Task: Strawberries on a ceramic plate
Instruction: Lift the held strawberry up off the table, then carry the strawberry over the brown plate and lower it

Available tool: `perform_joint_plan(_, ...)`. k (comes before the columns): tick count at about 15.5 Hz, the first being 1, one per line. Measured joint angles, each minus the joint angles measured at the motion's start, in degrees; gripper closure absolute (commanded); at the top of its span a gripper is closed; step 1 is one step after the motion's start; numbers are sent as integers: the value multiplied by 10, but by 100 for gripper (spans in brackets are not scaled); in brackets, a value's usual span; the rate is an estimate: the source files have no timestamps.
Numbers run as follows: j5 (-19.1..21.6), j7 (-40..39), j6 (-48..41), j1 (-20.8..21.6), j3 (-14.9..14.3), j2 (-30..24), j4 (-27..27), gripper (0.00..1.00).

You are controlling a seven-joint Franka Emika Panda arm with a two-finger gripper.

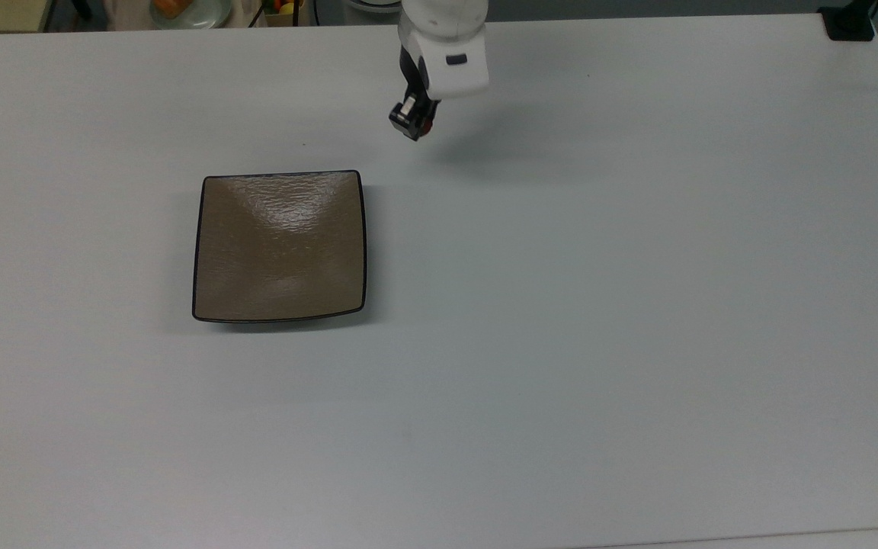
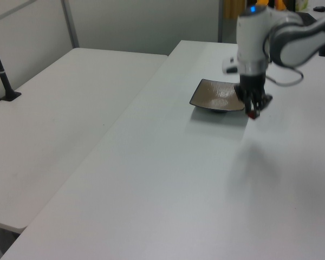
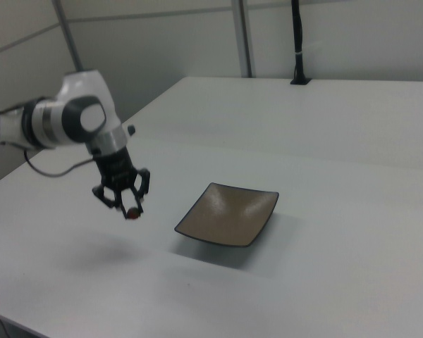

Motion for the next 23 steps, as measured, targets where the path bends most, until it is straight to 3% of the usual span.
perform_joint_plan(4,28,-1,-93,-41,-1,-3,114,100)
perform_joint_plan(10,32,-1,-99,-101,-6,37,191,100)
perform_joint_plan(14,32,0,-44,-136,-7,99,213,100)
perform_joint_plan(23,32,1,101,-159,-7,206,214,100)
